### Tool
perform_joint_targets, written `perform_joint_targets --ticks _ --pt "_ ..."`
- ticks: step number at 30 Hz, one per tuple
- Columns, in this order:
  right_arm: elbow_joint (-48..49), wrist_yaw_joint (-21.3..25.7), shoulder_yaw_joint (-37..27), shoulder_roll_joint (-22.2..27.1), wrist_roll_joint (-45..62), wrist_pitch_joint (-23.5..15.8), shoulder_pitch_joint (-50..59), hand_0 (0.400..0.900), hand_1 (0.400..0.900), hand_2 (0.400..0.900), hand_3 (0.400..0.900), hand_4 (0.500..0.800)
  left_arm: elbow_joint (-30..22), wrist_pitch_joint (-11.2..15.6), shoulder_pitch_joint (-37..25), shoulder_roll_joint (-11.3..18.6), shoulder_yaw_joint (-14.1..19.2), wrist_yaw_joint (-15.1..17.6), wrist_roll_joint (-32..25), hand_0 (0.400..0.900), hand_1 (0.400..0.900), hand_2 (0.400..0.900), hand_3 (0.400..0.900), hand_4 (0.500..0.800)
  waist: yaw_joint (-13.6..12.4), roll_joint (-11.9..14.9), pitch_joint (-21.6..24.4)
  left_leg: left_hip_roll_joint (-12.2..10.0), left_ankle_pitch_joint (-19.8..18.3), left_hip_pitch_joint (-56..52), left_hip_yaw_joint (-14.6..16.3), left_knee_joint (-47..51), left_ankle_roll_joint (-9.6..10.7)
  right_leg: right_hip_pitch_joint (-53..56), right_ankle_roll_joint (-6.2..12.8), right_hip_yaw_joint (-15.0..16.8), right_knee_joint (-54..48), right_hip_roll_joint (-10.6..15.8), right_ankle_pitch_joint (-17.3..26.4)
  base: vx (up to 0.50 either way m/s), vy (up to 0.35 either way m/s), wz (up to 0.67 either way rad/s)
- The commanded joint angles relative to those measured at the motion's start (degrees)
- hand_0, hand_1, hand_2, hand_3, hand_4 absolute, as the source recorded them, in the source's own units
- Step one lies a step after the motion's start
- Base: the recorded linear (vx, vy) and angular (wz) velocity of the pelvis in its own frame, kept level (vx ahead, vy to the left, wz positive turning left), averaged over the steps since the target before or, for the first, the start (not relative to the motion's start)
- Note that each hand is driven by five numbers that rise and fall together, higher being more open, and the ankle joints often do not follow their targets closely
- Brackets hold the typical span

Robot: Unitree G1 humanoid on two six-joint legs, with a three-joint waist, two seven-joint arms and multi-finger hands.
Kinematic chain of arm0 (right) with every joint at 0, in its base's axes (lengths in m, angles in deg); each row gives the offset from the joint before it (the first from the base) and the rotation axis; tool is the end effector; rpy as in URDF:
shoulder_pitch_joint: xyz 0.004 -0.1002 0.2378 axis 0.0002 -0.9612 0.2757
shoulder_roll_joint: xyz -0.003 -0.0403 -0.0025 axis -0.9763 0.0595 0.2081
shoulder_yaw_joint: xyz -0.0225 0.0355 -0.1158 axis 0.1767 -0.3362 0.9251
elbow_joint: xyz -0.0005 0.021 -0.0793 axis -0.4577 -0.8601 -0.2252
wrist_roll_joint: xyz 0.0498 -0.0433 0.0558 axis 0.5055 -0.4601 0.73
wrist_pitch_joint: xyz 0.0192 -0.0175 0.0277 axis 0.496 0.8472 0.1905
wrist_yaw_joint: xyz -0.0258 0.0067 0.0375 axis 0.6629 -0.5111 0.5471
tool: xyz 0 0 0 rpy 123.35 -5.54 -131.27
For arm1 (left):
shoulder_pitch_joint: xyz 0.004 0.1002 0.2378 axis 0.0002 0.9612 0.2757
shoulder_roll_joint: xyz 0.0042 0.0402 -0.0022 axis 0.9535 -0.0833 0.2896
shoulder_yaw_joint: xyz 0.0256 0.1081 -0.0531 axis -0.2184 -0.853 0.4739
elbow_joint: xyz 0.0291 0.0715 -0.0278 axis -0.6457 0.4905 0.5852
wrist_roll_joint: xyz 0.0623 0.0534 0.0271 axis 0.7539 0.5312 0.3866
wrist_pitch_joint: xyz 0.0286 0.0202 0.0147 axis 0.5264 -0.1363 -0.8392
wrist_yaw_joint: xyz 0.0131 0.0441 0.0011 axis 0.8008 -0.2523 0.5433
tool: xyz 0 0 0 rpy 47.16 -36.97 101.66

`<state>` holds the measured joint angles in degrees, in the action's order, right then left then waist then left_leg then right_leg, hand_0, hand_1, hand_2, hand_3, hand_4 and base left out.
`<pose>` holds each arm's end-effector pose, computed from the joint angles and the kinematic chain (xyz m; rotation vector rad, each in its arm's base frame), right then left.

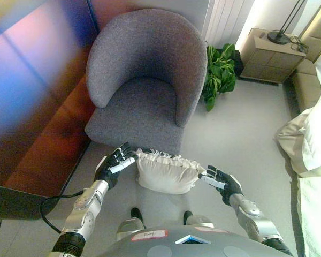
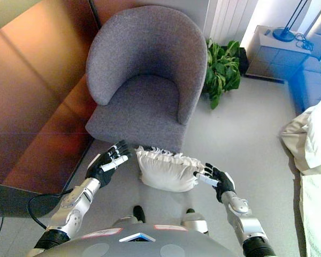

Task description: Pick up the pillow and put it on the sofa.

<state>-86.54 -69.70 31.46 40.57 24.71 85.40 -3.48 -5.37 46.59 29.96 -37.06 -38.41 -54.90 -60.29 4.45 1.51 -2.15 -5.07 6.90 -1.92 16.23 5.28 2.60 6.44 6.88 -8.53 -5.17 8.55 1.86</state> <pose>0.0832 -0.2251 -0.0658 -0.0060 0.8248 -0.0297 0.1095 0.2356 -0.0500 -0.2256 0.5070 -0.0724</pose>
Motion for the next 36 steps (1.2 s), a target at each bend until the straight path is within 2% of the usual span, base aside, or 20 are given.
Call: perform_joint_targets --ticks 1,6,14,18,22,28,32,36 --pt "4.0 0.0 0.3 0.9 -1.2 -5.0 5.9 0.9 0.9 0.9 0.9 0.8 -1.5 5.2 -4.8 1.3 3.1 -1.1 -0.3 0.9 0.9 0.9 0.9 0.8 -1.1 0.5 -1.0 0.3 -5.8 -4.0 -1.7 -0.3 -0.5 -0.9 -0.24 -3.9 0.2 -2.1 1.4 0.0 0.0 0.0" --pt "5.3 0.8 0.3 1.9 -4.2 -5.4 5.4 0.9 0.9 0.9 0.9 0.8 -2.2 5.3 -4.7 2.0 3.1 -1.7 -1.0 0.9 0.9 0.9 0.9 0.8 -0.9 0.5 -1.1 0.3 -5.8 -4.0 -1.8 -0.3 -0.6 -1.0 -0.22 -3.8 0.4 -2.2 1.4 0.02 -0.007 0.0" --pt "6.0 5.5 0.3 6.5 -22.9 -8.0 6.1 0.9 0.9 0.9 0.9 0.8 -5.2 6.0 -4.4 4.0 3.9 -3.0 -0.8 0.9 0.9 0.9 0.9 0.8 -1.0 0.5 -2.4 0.2 -5.8 -3.4 -1.8 -0.3 -0.8 -2.0 0.0 -3.3 1.0 -2.1 1.2 0.04 -0.017 -0.01" --pt "4.4 7.4 2.3 10.1 -34.3 -7.0 10.2 0.9 0.9 0.9 0.9 0.8 -6.5 6.5 -5.9 5.5 3.4 -4.0 -1.5 0.9 0.9 0.9 0.9 0.8 -1.7 0.4 -3.9 0.2 -5.6 -2.3 -1.9 -0.6 -0.9 -3.5 0.04 -3.0 1.9 -1.8 1.1 0.0 -0.034 0.01" --pt "3.4 6.4 4.4 13.5 -40.5 -5.9 13.5 0.9 0.9 0.9 0.9 0.8 -9.0 6.6 -7.0 6.9 3.2 -3.3 -2.0 0.9 0.9 0.9 0.9 0.8 -2.7 0.4 -5.7 0.0 -5.9 -0.6 -2.3 -2.5 -1.1 -4.8 -0.19 -2.9 3.3 -1.4 0.7 0.03 -0.058 0.05" --pt "0.9 6.5 8.0 16.0 -39.6 -5.9 19.6 0.9 0.9 0.9 0.9 0.8 -10.5 10.0 -12.3 9.4 1.8 -0.7 -2.9 0.9 0.9 0.9 0.9 0.8 -3.6 -0.1 -10.8 -1.1 -6.0 7.0 -4.1 -7.9 -1.1 -11.9 -1.48 -2.8 11.0 -1.6 -2.1 -0.1 -0.085 0.13" --pt "-0.7 6.9 10.2 17.2 -37.3 -6.0 23.6 0.9 0.9 0.9 0.9 0.8 -11.5 13.5 -16.4 11.0 1.1 1.5 -3.8 0.9 0.9 0.9 0.9 0.8 -3.8 -0.1 -15.9 -2.2 -6.9 14.5 -5.6 -16.3 -0.6 -18.6 -2.62 -2.7 18.6 -1.2 -4.4 -0.14 -0.103 0.17" --pt "-1.3 7.8 11.4 18.5 -35.9 -6.2 26.7 0.9 0.9 0.9 0.9 0.8 -13.9 16.4 -19.1 11.7 -0.3 3.2 -3.5 0.9 0.9 0.9 0.9 0.8 -3.8 -0.6 -19.2 -2.3 -8.7 21.8 -6.2 -24.5 -0.3 -24.9 -4.07 -2.7 25.3 -1.0 -6.5 -0.1 -0.063 0.11"
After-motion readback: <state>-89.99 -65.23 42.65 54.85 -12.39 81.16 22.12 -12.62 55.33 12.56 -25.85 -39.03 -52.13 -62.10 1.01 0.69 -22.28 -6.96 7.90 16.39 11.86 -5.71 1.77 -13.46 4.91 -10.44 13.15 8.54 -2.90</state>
